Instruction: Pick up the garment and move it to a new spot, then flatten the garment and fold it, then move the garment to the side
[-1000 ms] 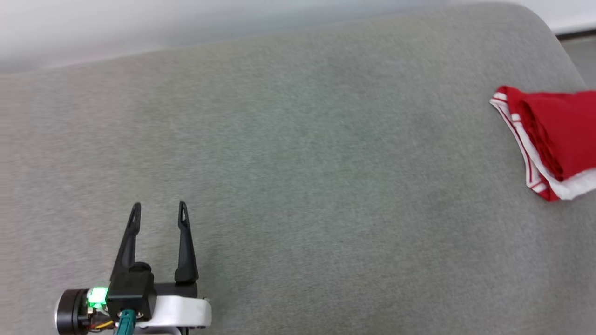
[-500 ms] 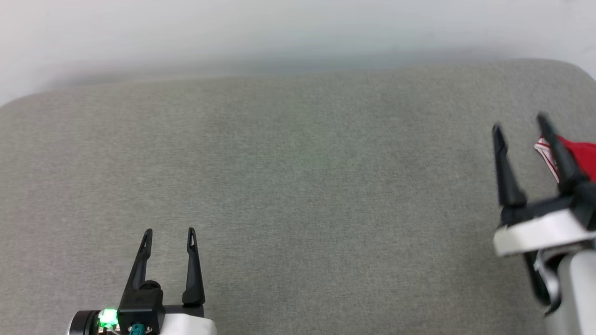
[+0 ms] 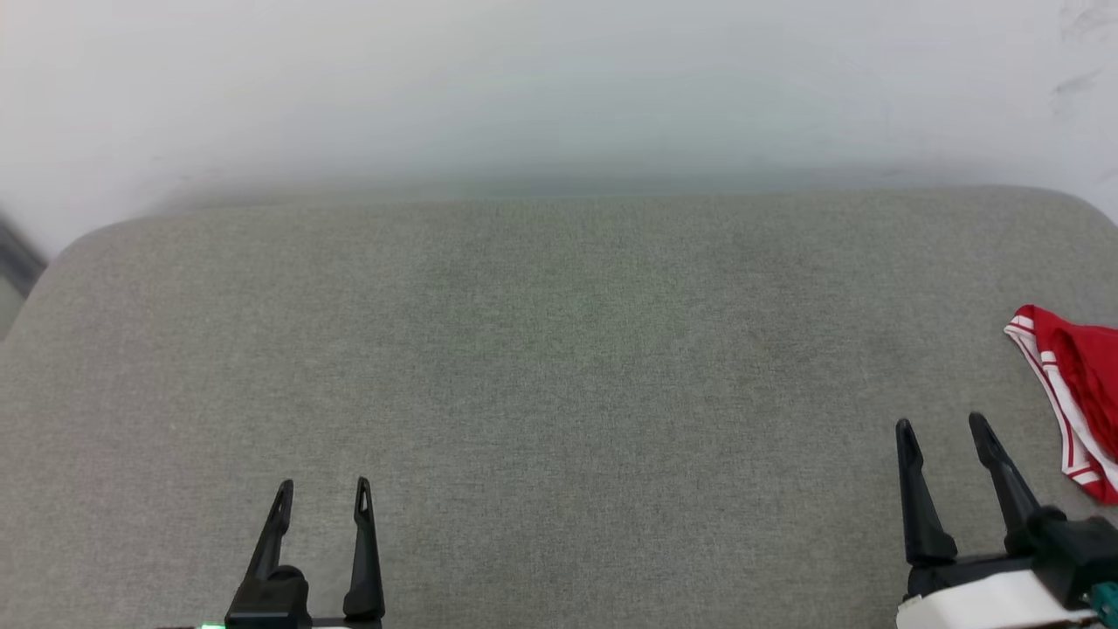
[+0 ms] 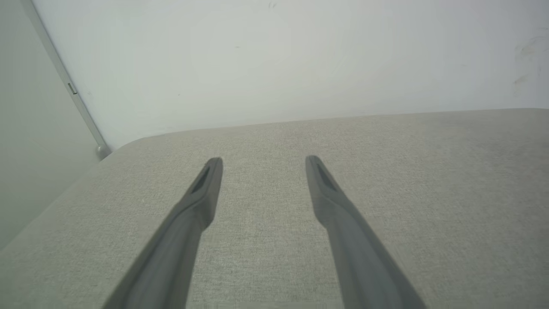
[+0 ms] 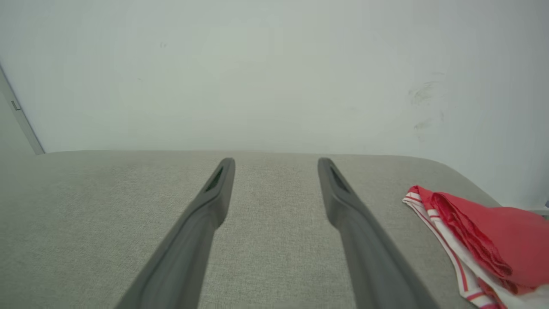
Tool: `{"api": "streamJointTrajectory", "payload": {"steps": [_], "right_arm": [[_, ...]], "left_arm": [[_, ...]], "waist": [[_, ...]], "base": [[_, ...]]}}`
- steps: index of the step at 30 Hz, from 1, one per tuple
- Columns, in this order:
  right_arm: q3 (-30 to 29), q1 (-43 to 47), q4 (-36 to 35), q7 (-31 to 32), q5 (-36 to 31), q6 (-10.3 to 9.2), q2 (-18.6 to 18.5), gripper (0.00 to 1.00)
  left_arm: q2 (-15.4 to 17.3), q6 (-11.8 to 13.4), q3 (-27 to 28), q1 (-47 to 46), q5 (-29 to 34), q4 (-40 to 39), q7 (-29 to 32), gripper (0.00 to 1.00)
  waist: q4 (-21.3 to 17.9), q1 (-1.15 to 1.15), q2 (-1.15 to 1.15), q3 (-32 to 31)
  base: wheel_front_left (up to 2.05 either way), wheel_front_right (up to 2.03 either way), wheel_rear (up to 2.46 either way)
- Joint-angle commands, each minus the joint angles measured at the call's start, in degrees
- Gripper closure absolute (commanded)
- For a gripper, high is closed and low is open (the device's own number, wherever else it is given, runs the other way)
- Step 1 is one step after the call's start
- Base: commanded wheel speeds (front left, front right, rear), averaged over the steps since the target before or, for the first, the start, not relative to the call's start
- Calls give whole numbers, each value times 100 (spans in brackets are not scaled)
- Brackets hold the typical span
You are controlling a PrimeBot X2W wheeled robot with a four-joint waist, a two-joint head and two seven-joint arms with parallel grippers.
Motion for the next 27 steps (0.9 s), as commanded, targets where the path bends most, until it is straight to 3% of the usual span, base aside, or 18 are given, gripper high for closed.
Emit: {"api": "streamJointTrajectory", "payload": {"steps": [1,15,16,21,27], "right_arm": [[-42,143,-53,-8,28,-6,46,0],[-102,619,-244,-9,261,-6,135,0],[-101,572,-229,0,259,-1,110,100],[-77,585,2,16,311,-1,111,100],[-57,470,80,159,1059,-1,79,100]], "left_arm": [[-11,-38,23,76,-22,18,-12,0],[-76,-284,141,246,-46,84,-12,0],[-54,-303,140,201,-47,77,0,100],[-57,-313,136,250,-98,305,7,100],[-28,-394,170,122,-895,365,141,100]], "waist": [[20,1,0,-80],[94,1,0,-290],[93,1,0,-292],[91,1,0,-295],[82,1,0,-289]], "base": [[0,0,0],[0,0,0],[0,0,0],[0,0,0],[0,0,0]]}}
